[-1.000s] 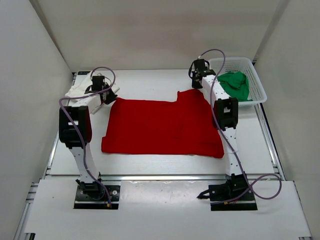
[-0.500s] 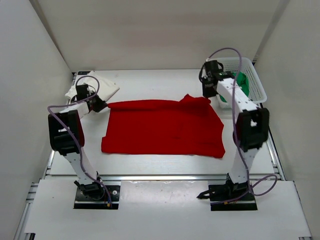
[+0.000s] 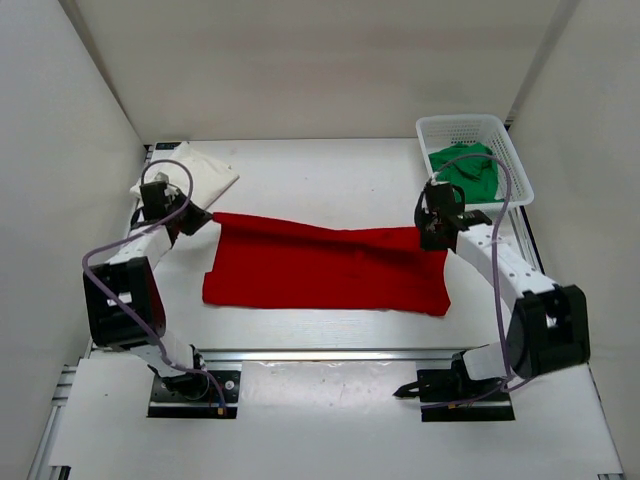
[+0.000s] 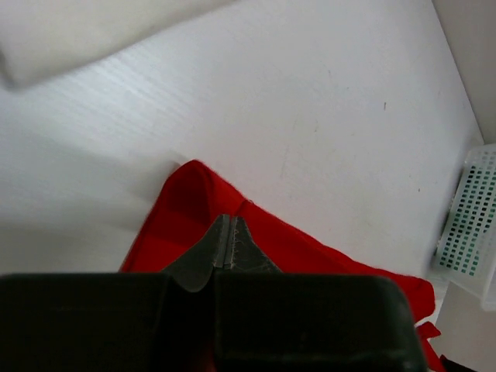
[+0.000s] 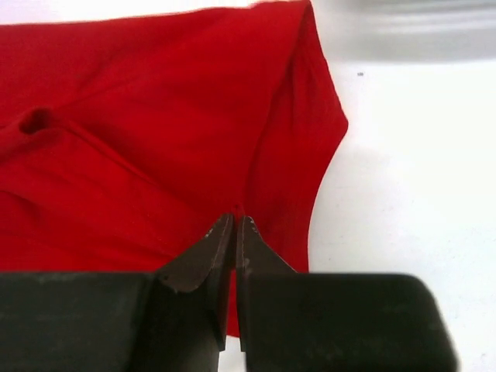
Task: Fold and stack the t-shirts
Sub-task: Fold the other side of the tshirt into a rectangle
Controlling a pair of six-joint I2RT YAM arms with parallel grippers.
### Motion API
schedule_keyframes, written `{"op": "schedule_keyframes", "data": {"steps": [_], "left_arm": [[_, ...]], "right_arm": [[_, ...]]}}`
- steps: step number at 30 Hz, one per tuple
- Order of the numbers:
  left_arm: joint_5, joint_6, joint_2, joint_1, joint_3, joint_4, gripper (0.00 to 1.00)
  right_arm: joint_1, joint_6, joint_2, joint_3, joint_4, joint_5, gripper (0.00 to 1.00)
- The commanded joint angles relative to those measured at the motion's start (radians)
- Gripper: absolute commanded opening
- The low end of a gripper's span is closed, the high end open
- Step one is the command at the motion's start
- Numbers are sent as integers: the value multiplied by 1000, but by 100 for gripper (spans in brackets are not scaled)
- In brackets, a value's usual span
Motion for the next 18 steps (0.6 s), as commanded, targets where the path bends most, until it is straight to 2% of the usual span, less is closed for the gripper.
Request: {"op": "schedule_keyframes", "data": {"steps": [1,4,7,9,11,13,14,16,18], "left_arm": [[19,1,-99,47,-74,14,0],[-4,13,-149,34,-132,18,0],[-17,6,-173,28,-198,13,8],[3,-42,-179,60,-279,67,14],[66,-94,-193,125,-336,120,17],[85,-142,-224,161,-367,158,17],[71,-139,-256,149,-367,168,18],[22,-111,-308,114,-342,150,19],[-36,-94,-363,49,-332,141,20]], "right_arm": [[12,37,-115,-90,77,27,0],[31,69,-172,-177,89,27,0],[52,132,-224,-279,114,21,2],[64,151,-247,-343,131,21,4],[64,166,-262,-368,126,21,9],[96,158,-299,-360,113,68,18],[101,151,-310,-350,105,70,26],[81,135,-357,-327,91,73,34],[95,138,-382,-313,93,71,37]]}}
